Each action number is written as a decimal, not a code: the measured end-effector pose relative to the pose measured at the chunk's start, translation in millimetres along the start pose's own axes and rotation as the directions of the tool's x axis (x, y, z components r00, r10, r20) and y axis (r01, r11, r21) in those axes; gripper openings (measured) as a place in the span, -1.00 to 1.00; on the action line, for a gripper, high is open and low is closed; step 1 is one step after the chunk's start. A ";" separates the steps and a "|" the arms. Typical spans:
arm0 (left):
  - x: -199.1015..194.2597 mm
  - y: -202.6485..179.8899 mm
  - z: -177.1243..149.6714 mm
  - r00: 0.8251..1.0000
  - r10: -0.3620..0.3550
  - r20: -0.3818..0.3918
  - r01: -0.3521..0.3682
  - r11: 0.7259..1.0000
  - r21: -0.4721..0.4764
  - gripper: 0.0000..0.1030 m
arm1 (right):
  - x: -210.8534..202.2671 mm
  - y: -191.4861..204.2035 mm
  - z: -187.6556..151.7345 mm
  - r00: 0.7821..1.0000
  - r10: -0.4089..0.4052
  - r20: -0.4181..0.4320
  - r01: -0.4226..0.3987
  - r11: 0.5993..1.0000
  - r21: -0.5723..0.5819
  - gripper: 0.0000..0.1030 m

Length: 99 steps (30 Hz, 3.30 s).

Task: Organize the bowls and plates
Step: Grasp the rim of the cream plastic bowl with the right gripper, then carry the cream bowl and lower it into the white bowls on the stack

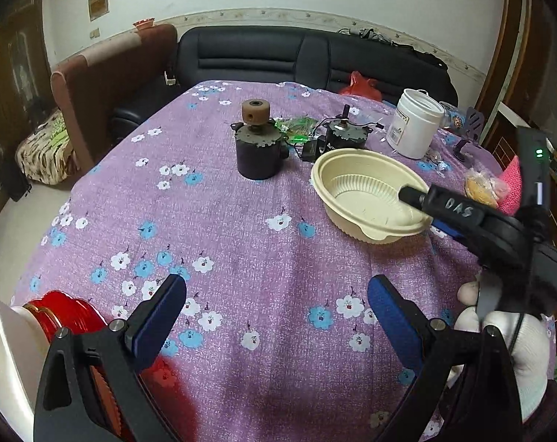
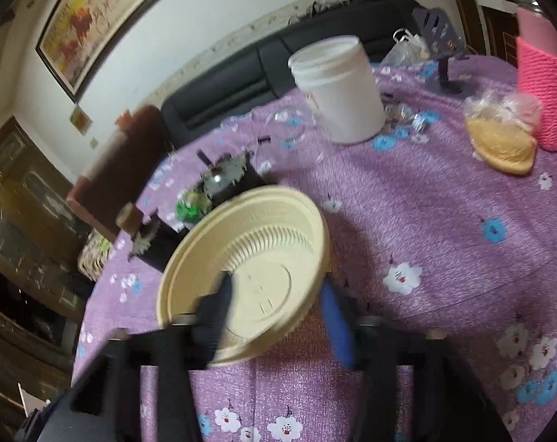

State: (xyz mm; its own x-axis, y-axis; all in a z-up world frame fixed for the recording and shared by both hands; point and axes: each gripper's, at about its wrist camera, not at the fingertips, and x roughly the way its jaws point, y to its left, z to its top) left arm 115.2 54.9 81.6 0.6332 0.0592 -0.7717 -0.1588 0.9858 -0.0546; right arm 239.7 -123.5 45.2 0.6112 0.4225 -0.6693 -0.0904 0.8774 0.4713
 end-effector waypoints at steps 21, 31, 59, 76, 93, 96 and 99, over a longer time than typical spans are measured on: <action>-18.5 7.1 -3.2 0.998 -0.068 0.015 0.069 0.996 -0.060 0.92 | -84.9 -38.2 -46.6 0.993 0.116 -0.022 -0.116 0.993 -0.007 -0.70; 24.1 26.7 19.3 0.988 -0.145 -0.061 0.129 0.969 -0.211 0.91 | -64.2 -24.6 -25.7 0.994 0.040 0.100 -0.041 0.999 0.008 0.00; 22.9 -41.0 -7.6 0.966 -0.200 -0.166 0.203 0.979 0.004 -0.39 | -91.2 -22.2 -72.9 0.998 0.061 -0.021 -0.061 0.998 0.014 -0.73; -148.4 67.6 -58.2 0.979 -0.137 0.152 0.145 0.989 -0.042 -0.19 | -190.0 121.5 -130.6 0.978 0.204 0.047 -0.187 0.953 -0.239 -0.71; -136.5 219.1 -26.7 0.999 -0.003 0.035 0.011 0.977 -0.214 -0.09 | -99.0 268.5 -137.9 0.963 0.224 -0.152 -0.264 0.903 -0.340 -0.70; -121.6 234.3 -29.8 1.000 -0.007 -0.018 0.003 0.972 -0.235 -0.09 | -80.2 269.2 -142.5 0.959 0.204 -0.197 -0.261 0.907 -0.331 -0.70; -110.1 241.4 -33.9 0.998 -0.016 -0.054 0.002 0.970 -0.244 -0.09 | -66.8 268.7 -146.8 0.955 0.187 -0.231 -0.256 0.913 -0.319 -0.70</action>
State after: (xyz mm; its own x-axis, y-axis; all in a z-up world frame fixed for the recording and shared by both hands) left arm -18.5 281.0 131.8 0.5936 0.0347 -0.8040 -0.3376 0.9176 -0.2096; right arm 59.2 117.4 132.2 0.3846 0.6201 -0.6838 -0.4896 0.7650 0.4184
